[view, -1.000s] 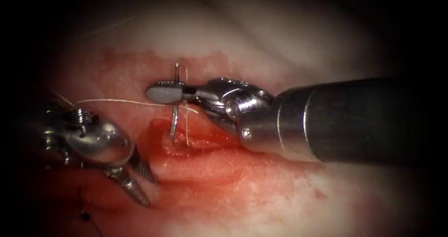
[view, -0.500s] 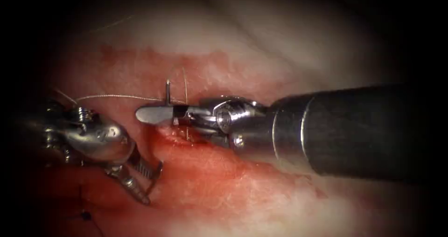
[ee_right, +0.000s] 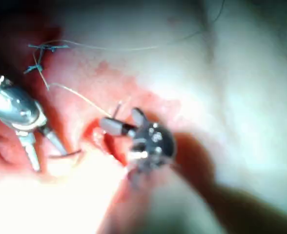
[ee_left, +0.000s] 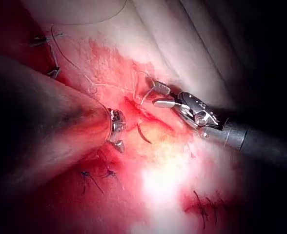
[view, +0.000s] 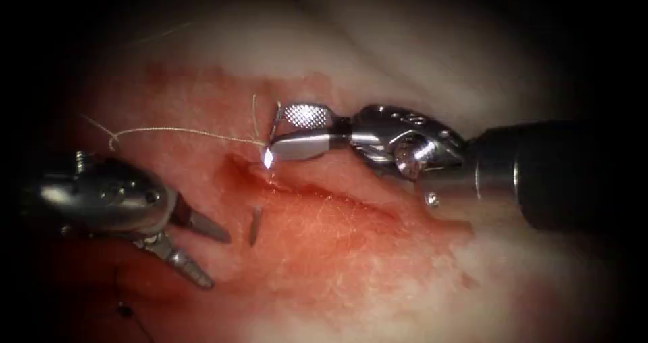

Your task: Wound Closure

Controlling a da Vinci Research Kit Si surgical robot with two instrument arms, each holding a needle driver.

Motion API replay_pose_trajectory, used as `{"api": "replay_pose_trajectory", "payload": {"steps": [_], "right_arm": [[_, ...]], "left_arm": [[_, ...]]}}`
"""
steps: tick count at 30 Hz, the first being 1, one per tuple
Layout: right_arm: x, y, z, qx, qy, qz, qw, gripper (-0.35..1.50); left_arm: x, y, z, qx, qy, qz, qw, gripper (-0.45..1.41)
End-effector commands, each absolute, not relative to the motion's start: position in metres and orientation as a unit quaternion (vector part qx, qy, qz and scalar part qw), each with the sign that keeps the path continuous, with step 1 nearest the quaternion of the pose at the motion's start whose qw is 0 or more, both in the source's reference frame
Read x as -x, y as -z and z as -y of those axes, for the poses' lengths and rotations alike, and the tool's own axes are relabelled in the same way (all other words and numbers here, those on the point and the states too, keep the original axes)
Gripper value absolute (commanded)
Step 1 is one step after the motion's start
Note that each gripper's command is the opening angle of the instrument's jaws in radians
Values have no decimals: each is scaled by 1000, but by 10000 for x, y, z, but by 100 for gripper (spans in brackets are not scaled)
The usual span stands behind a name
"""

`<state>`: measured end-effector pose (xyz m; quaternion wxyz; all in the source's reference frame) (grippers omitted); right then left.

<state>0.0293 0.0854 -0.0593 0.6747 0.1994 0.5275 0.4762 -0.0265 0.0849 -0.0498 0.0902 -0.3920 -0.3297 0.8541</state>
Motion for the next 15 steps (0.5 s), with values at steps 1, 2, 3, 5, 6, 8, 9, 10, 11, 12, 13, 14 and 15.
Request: {"api": "replay_pose_trajectory", "payload": {"steps": [1, 2, 3, 5, 6, 8, 9, 10, 11, 12, 13, 14, 15], "right_arm": [[-291, 583, -855, -196, -477, -520, 681, 119], [-289, 582, -853, -196, -476, -515, 685, 121], [-289, 581, -852, -200, -474, -515, 686, 121], [-291, 581, -850, -206, -469, -516, 687, 121], [-291, 581, -850, -208, -468, -516, 686, 119], [-293, 581, -849, -209, -468, -516, 686, 118], [-294, 581, -848, -208, -467, -516, 687, 118], [-295, 580, -847, -208, -467, -517, 687, 118], [-296, 578, -845, -208, -466, -517, 687, 116], [-297, 578, -845, -209, -465, -518, 687, 116], [-299, 576, -843, -209, -464, -518, 687, 116], [-299, 576, -843, -209, -464, -518, 687, 116], [-300, 575, -842, -209, -464, -518, 687, 116]], "left_arm": [[271, 494, -847, 400, -854, 321, 86, 61], [272, 495, -851, 416, -853, 303, 87, 61], [273, 496, -853, 428, -851, 292, 87, 62], [274, 497, -855, 459, -846, 255, 89, 64], [274, 497, -855, 462, -847, 246, 88, 64], [273, 497, -855, 473, -846, 230, 93, 65], [273, 496, -856, 482, -844, 214, 95, 65], [273, 496, -856, 488, -843, 205, 94, 65], [275, 495, -857, 496, -840, 198, 95, 65], [277, 494, -857, 501, -838, 195, 92, 65], [280, 493, -859, 505, -836, 191, 92, 65], [282, 492, -861, 508, -836, 187, 90, 64], [284, 490, -862, 509, -835, 187, 91, 64]]}}
